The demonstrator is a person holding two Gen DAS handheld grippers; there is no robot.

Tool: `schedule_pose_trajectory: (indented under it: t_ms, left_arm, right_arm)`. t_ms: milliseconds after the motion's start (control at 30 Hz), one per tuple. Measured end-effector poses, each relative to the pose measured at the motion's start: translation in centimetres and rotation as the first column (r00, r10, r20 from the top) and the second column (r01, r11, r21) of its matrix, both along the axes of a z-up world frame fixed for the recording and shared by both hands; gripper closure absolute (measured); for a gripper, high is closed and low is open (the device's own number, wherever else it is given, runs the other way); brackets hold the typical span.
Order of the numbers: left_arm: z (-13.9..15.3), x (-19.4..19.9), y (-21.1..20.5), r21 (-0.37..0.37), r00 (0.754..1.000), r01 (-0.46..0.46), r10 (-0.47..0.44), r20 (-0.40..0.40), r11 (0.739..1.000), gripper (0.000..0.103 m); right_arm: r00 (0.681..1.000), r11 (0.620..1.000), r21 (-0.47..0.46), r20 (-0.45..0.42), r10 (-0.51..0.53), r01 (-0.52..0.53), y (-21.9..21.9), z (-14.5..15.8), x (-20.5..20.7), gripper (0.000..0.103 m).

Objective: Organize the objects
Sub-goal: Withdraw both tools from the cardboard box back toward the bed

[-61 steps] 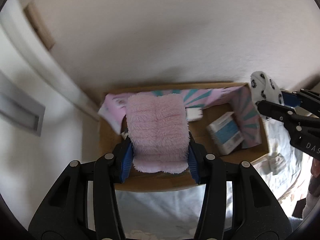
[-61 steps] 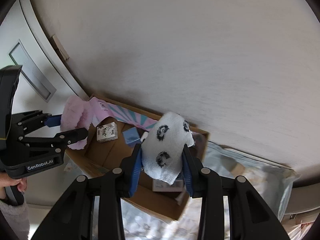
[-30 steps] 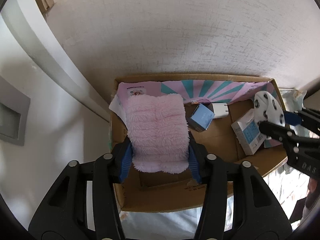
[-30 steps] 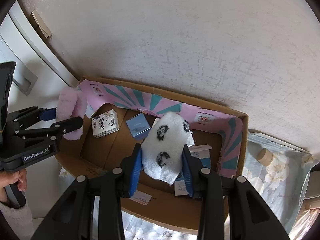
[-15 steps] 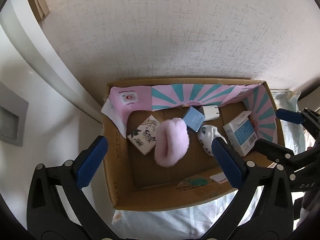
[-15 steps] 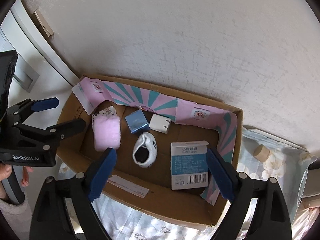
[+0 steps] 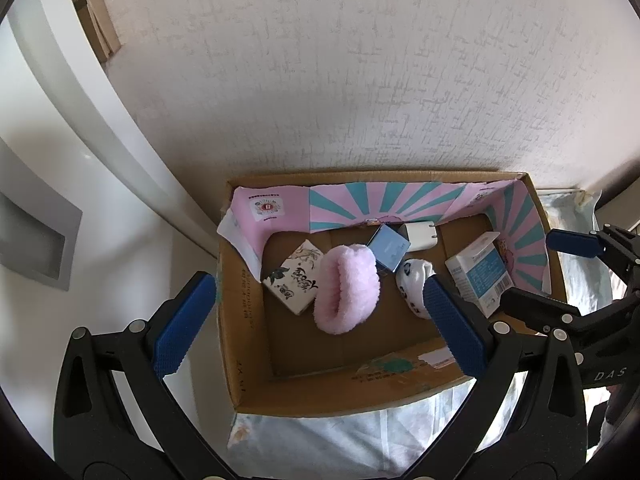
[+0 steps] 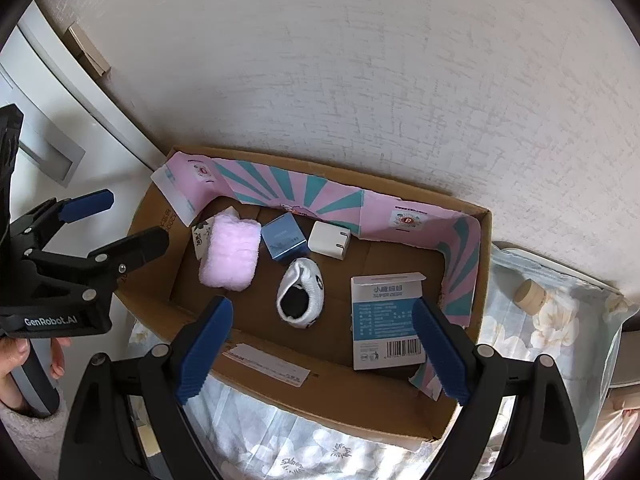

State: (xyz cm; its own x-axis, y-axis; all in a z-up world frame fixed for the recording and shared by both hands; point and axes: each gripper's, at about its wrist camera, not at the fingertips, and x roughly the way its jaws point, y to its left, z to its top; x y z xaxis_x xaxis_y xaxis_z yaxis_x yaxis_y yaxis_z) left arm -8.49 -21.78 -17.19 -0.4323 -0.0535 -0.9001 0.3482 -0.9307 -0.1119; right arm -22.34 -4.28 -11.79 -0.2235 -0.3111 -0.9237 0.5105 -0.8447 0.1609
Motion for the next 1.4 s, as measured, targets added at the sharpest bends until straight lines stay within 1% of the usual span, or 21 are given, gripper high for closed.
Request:
schedule_pose_trajectory:
  t_ms: [100, 267, 333, 433, 500, 600, 700, 800, 900, 967, 1033, 1200, 1267, 1333, 1400]
  left_arm:
    - [0.0, 0.1, 0.0, -0.002, 1.000, 0.002, -0.002, -0.005, 1.000, 0.000]
    - [-0.3, 0.2, 0.7, 0.029, 1.000, 0.022, -0.022, -0.007, 0.999, 0.000]
    - [0.1, 0.3, 1.2, 0.014, 0.999, 0.039, -0.039, -0.010, 0.999, 0.000]
    - [1.7, 0.5, 2.2, -0.045, 0.998, 0.059, -0.061, -0.032, 0.997, 0.000]
    - [3.2, 0.9, 2.9, -0.085, 0.996, 0.037, -0.043, -0.073, 0.996, 0.000]
    - [5.5, 1.7, 4.3, -0.118, 0.991, 0.000, -0.016, -0.136, 0.993, 0.000]
    - [7.3, 2.2, 6.0, -0.128, 0.985, -0.025, 0.003, -0.170, 0.991, 0.000]
    - [8.4, 2.4, 8.2, -0.110, 0.982, -0.024, 0.003, -0.189, 0.994, 0.000]
    - [9.0, 2.7, 10.6, -0.090, 0.979, -0.019, 0.000, -0.206, 0.996, 0.000]
    - [9.2, 3.0, 12.5, -0.061, 0.975, -0.021, 0.007, -0.223, 0.998, 0.000]
    - [9.0, 3.2, 14.4, -0.047, 0.973, -0.025, 0.013, -0.230, 0.999, 0.000]
    - [7.8, 3.2, 19.6, -0.026, 0.972, -0.010, 0.004, -0.235, 1.000, 0.000]
    - [7.2, 3.2, 22.3, -0.019, 0.968, 0.013, -0.018, -0.250, 1.000, 0.000]
    - [6.6, 3.1, 24.6, -0.015, 0.965, 0.036, -0.039, -0.258, 0.999, 0.000]
    - [5.3, 2.9, 27.3, -0.001, 0.963, 0.077, -0.074, -0.259, 0.997, 0.000]
  right_arm:
    - [1.000, 1.000, 0.008, 0.003, -0.010, 0.010, 0.0, 0.0, -0.1, 0.013]
    - [1.000, 0.999, 0.022, 0.002, -0.031, 0.031, 0.4, -0.2, -0.2, 0.014]
    - [0.999, 0.999, 0.021, -0.005, -0.041, 0.041, 0.8, 0.3, -0.1, 0.014]
    - [0.998, 0.999, 0.015, -0.043, -0.037, 0.038, 1.6, 1.9, 0.4, 0.014]
    - [0.997, 1.000, 0.012, -0.075, -0.017, 0.018, 2.3, 3.3, 0.7, 0.013]
    - [0.992, 0.999, 0.037, -0.127, 0.019, -0.014, 3.6, 5.2, 1.2, 0.014]
    - [0.986, 0.997, 0.053, -0.157, 0.056, -0.049, 5.4, 6.6, 1.6, 0.013]
    - [0.981, 0.996, 0.055, -0.174, 0.084, -0.076, 7.8, 7.5, 1.7, 0.013]
    - [0.975, 0.992, 0.081, -0.193, 0.113, -0.099, 10.5, 8.0, 1.5, 0.014]
    - [0.967, 0.988, 0.102, -0.215, 0.137, -0.118, 12.4, 8.3, 1.2, 0.013]
    - [0.957, 0.983, 0.116, -0.237, 0.167, -0.143, 14.3, 8.4, 0.8, 0.013]
    - [0.934, 0.969, 0.149, -0.270, 0.232, -0.198, 18.9, 7.4, -0.7, 0.013]
    - [0.929, 0.967, 0.138, -0.277, 0.245, -0.214, 20.6, 6.7, -1.1, 0.013]
    - [0.925, 0.966, 0.105, -0.278, 0.258, -0.238, 22.1, 5.7, -1.6, 0.014]
    - [0.922, 0.962, 0.074, -0.274, 0.274, -0.264, 23.1, 4.6, -1.8, 0.014]
